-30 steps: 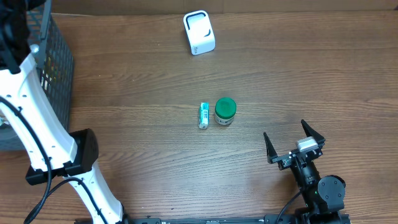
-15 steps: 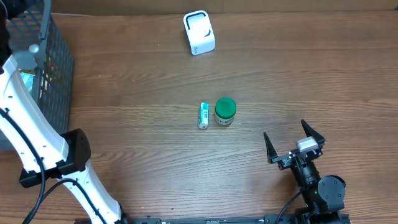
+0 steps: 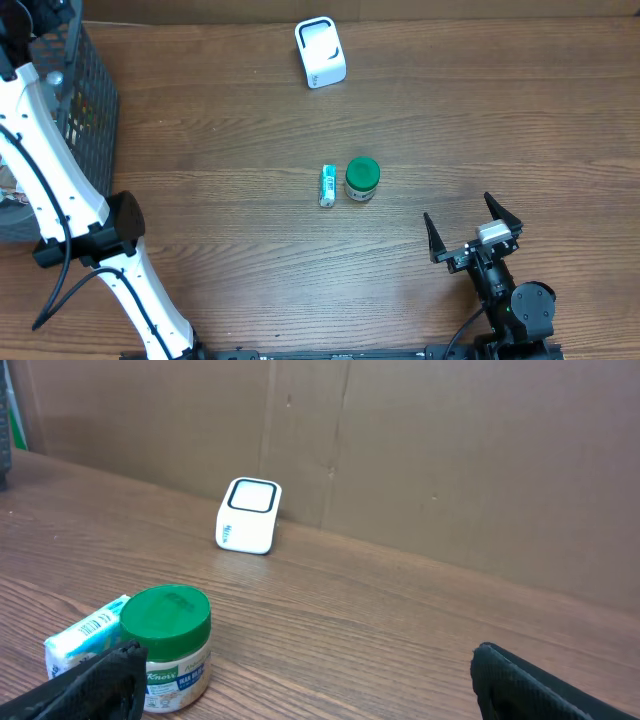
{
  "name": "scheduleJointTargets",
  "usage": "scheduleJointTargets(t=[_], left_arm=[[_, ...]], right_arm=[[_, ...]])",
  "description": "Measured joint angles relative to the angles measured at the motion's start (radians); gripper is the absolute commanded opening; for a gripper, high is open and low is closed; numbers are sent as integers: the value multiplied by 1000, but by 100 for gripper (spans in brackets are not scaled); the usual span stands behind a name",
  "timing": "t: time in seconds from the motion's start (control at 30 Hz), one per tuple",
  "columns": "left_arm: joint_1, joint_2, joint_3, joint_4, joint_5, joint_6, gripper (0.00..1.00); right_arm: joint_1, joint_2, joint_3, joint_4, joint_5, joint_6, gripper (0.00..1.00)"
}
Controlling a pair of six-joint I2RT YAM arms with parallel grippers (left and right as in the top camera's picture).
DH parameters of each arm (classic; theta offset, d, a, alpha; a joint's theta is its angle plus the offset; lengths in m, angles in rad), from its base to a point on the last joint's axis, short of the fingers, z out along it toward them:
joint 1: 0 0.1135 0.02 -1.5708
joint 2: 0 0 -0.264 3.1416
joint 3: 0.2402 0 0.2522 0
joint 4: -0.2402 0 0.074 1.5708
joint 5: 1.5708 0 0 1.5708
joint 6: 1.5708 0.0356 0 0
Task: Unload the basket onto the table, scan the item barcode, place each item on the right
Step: 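Reach the left gripper into the gray mesh basket, then grasp the yellow oil bottle in the basket with the left gripper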
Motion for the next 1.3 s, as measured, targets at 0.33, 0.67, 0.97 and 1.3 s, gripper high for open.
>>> scheduleJointTargets(t=[0.33,0.67,0.97,1.3], left_arm=[[114,97,-4,43,121,19,100],[194,98,-34,77,306,158,98],[194,154,-195,103,352,262,88],[196,164,-424,234,360,336,77]], right_arm=[[0,0,0,1,0,0,100],[0,0,0,1,0,-1,100],[0,0,0,1,0,0,100],[0,0,0,0,0,0,100]])
